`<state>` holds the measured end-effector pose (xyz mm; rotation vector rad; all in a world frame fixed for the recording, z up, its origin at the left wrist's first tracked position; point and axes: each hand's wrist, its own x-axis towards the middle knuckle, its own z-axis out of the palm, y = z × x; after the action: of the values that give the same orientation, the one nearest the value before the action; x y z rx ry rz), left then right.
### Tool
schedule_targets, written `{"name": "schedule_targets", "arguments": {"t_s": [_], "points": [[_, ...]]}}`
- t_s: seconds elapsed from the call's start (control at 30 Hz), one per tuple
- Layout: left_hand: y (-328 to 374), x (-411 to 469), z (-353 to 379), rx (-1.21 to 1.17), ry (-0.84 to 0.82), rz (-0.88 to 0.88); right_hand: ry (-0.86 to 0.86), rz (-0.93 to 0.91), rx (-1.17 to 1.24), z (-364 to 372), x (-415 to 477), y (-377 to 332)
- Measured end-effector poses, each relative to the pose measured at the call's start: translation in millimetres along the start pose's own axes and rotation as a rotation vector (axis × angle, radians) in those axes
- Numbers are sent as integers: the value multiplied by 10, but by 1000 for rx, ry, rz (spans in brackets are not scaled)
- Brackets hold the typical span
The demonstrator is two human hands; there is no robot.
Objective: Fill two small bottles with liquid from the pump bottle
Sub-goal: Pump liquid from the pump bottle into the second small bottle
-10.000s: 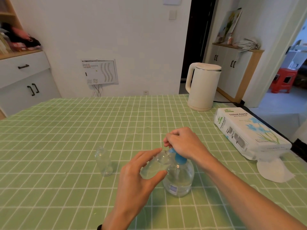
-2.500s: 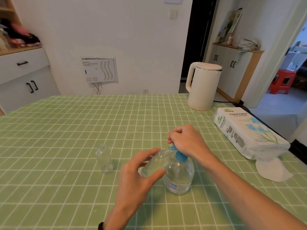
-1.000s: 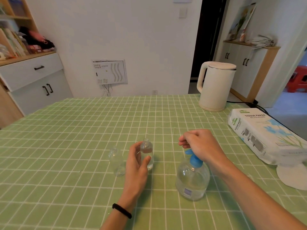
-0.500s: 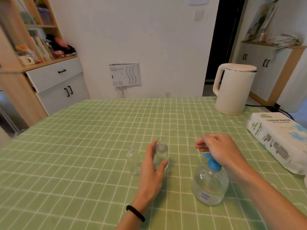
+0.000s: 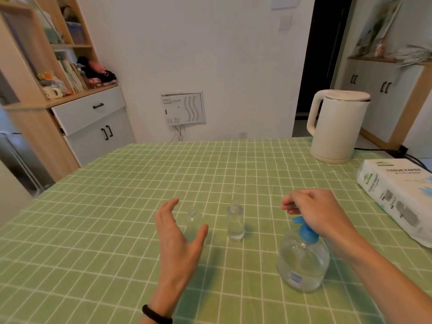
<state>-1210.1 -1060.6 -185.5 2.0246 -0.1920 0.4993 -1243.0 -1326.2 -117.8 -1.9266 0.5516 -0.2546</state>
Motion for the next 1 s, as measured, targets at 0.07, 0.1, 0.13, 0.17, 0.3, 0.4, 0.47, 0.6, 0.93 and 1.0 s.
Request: {"name": "schedule_targets", "arguments": {"t_s": [0.07,0.1,0.13,0.17,0.3,0.4,0.47,0.6,0.93,1.0], "points": [[-125,-6,12,4,-73,-81,0,4,-9,-2,-9,-7],[-165,-5,24,-6,-98,-103,-1,8,-11,-3,-13,-9],[-192,-2,40,-21,-115,-116,-2,11,-13,-7,-19,-10],[-211,0,55,-39,-124,-124,-3,14,-14,-9,-25,-13],[-239,16,92,-117,-135,-140,4,24,-14,-15,-61,-35],[-191,-20,77,-152,-120,-89,9,27,-28,-10,-74,-53],[-97,-63,71,-154,-122,-1,11,25,-40,-3,-72,-57],[285,-179,117,-160,-249,208,14,22,-75,6,-69,-66],[640,-337,391,-206,-394,275,39,14,-124,13,-64,-54],[647,-330,398,-213,-391,271,40,12,-135,24,-55,-52]]}}
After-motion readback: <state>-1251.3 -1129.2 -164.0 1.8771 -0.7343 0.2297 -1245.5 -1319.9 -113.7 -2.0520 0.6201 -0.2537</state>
